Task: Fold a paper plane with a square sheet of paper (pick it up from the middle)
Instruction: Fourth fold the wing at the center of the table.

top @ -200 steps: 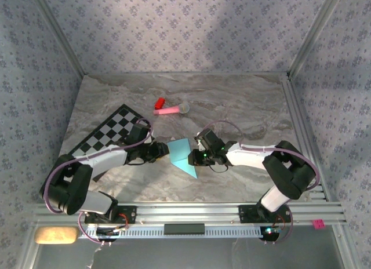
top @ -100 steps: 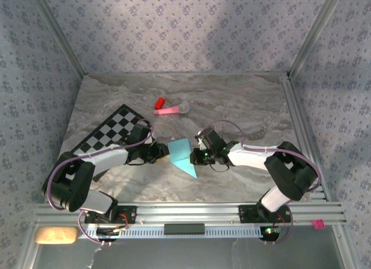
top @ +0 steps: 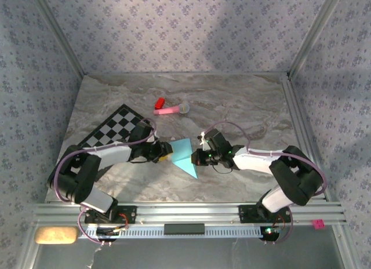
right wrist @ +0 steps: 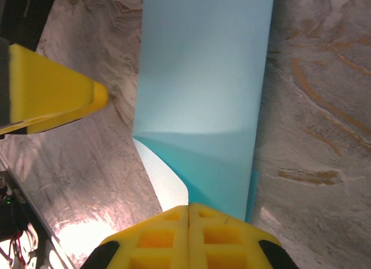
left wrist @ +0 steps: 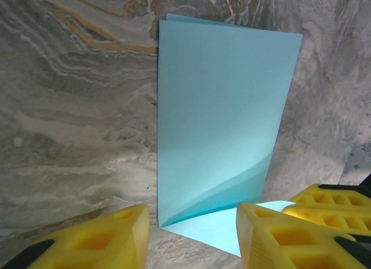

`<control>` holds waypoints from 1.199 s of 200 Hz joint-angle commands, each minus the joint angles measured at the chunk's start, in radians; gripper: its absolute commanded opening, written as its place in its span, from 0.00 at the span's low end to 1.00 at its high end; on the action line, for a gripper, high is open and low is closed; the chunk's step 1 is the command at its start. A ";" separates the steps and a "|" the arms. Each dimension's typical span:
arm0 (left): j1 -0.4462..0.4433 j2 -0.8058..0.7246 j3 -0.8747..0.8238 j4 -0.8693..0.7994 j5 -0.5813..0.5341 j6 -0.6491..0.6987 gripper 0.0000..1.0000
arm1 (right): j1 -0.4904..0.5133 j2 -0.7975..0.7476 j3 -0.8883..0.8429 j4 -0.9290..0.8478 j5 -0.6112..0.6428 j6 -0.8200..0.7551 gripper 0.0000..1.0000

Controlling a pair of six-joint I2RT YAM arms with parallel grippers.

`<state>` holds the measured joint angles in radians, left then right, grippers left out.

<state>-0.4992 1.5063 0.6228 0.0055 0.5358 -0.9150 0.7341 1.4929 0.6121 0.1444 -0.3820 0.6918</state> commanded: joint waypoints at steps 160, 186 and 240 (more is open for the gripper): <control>-0.006 0.105 0.057 0.130 0.084 -0.074 0.44 | -0.048 -0.109 -0.103 0.125 -0.055 0.032 0.03; -0.009 0.117 0.059 0.136 0.085 -0.076 0.43 | -0.051 -0.109 -0.107 0.129 -0.056 0.036 0.03; -0.012 0.131 0.061 0.153 0.092 -0.082 0.38 | -0.052 -0.113 -0.111 0.135 -0.054 0.037 0.03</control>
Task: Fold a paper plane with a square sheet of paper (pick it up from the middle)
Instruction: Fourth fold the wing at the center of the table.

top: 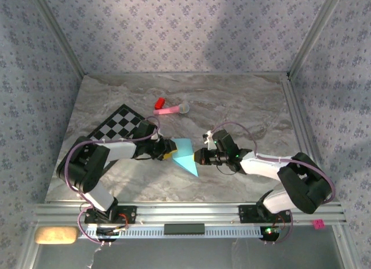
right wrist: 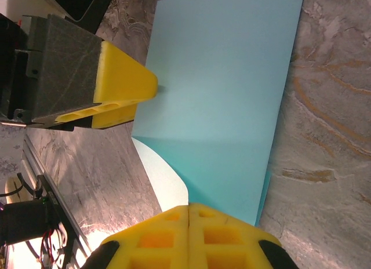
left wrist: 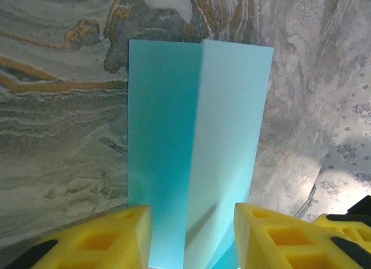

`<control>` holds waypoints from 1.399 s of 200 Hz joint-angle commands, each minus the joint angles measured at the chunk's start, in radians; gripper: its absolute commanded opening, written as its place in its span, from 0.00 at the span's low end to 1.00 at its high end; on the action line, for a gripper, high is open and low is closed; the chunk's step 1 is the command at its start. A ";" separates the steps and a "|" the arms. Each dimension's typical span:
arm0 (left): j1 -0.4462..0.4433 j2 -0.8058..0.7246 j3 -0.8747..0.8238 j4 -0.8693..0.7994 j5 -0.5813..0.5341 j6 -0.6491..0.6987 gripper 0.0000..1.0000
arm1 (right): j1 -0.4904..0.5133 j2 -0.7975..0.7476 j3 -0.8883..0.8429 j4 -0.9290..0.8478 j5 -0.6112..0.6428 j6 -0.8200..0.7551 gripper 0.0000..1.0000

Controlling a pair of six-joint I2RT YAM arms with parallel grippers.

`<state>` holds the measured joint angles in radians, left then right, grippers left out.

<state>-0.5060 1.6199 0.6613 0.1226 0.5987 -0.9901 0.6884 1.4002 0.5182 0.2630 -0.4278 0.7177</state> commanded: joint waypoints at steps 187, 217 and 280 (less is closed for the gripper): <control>-0.093 -0.069 0.007 0.086 -0.197 -0.163 0.10 | 0.044 -0.344 -0.007 -0.421 0.518 -0.073 0.47; -0.101 -0.097 -0.012 0.093 -0.224 -0.184 0.10 | 0.092 -0.388 -0.026 -0.408 0.696 -0.073 0.50; -0.108 -0.110 -0.022 0.102 -0.238 -0.197 0.10 | 0.362 -0.271 0.041 -0.366 1.029 -0.431 0.95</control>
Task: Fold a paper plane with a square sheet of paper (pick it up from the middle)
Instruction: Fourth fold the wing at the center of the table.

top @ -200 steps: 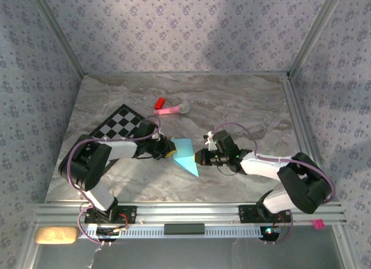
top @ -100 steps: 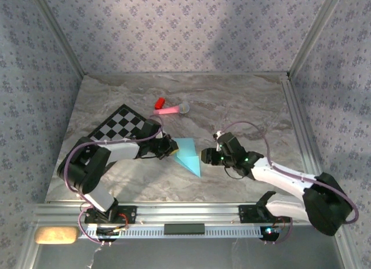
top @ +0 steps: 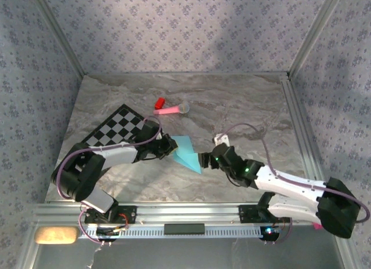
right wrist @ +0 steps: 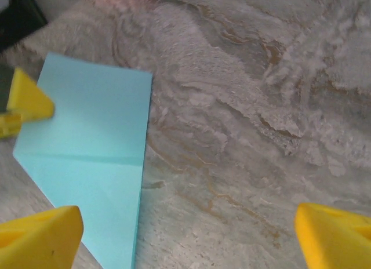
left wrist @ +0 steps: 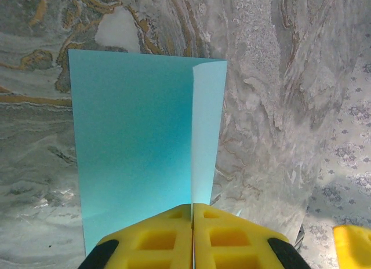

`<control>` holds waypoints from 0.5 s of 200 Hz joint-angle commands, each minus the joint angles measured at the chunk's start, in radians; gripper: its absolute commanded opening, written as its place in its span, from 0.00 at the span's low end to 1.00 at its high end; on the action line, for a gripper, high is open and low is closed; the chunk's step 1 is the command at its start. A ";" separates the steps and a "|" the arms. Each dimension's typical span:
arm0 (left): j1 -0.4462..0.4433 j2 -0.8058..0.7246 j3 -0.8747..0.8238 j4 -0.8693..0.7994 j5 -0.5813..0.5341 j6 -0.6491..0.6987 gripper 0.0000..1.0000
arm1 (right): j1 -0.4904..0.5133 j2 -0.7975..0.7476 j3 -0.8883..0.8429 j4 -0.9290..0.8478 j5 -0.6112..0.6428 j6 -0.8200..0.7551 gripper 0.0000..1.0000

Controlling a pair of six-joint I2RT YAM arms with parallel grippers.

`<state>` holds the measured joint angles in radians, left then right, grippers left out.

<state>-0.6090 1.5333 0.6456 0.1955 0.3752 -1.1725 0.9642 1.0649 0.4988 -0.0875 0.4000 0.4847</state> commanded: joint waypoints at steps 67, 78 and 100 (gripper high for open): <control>-0.013 -0.070 -0.014 -0.004 -0.028 -0.007 0.10 | 0.210 0.140 0.037 0.130 0.235 -0.309 0.72; -0.012 -0.073 -0.005 -0.026 -0.028 0.004 0.10 | 0.211 0.156 0.033 0.129 0.225 -0.316 0.70; -0.012 -0.072 0.001 -0.041 -0.029 0.013 0.10 | 0.218 0.188 0.037 0.154 0.139 -0.369 0.62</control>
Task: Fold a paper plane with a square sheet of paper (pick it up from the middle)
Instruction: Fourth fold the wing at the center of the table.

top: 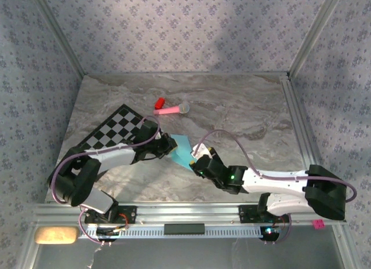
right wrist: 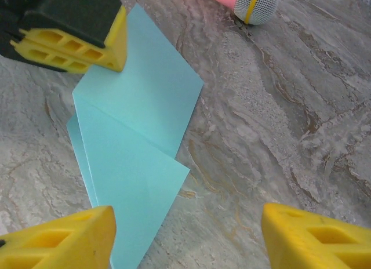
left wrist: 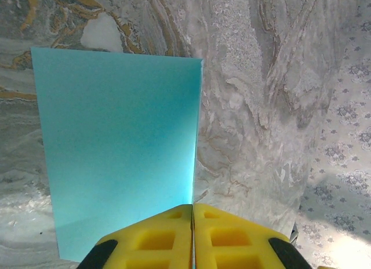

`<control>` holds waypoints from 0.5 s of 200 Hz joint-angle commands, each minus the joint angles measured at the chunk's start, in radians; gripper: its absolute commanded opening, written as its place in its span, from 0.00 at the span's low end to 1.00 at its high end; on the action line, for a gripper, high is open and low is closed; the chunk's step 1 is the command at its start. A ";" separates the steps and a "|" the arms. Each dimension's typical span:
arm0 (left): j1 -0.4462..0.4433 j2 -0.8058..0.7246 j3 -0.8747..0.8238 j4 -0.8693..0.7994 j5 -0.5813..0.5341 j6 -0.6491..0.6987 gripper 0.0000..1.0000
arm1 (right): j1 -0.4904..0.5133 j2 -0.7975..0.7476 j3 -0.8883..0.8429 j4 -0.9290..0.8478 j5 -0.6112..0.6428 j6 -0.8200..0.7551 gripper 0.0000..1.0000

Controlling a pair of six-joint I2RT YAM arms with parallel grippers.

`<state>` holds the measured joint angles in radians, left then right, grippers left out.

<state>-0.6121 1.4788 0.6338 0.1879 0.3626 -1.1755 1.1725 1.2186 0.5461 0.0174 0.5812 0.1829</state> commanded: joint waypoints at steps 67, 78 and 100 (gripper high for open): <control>-0.011 -0.018 0.018 -0.034 -0.017 0.008 0.11 | 0.035 0.239 0.016 0.194 -0.011 -0.111 0.55; -0.012 -0.015 0.019 -0.039 -0.014 0.007 0.11 | 0.038 0.269 0.029 0.186 0.011 -0.120 0.56; -0.011 -0.010 0.018 -0.036 -0.010 0.006 0.11 | 0.043 0.318 0.046 0.183 0.040 -0.135 0.54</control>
<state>-0.6174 1.4788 0.6338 0.1753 0.3508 -1.1721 1.2060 1.4963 0.5537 0.1730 0.5533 0.0765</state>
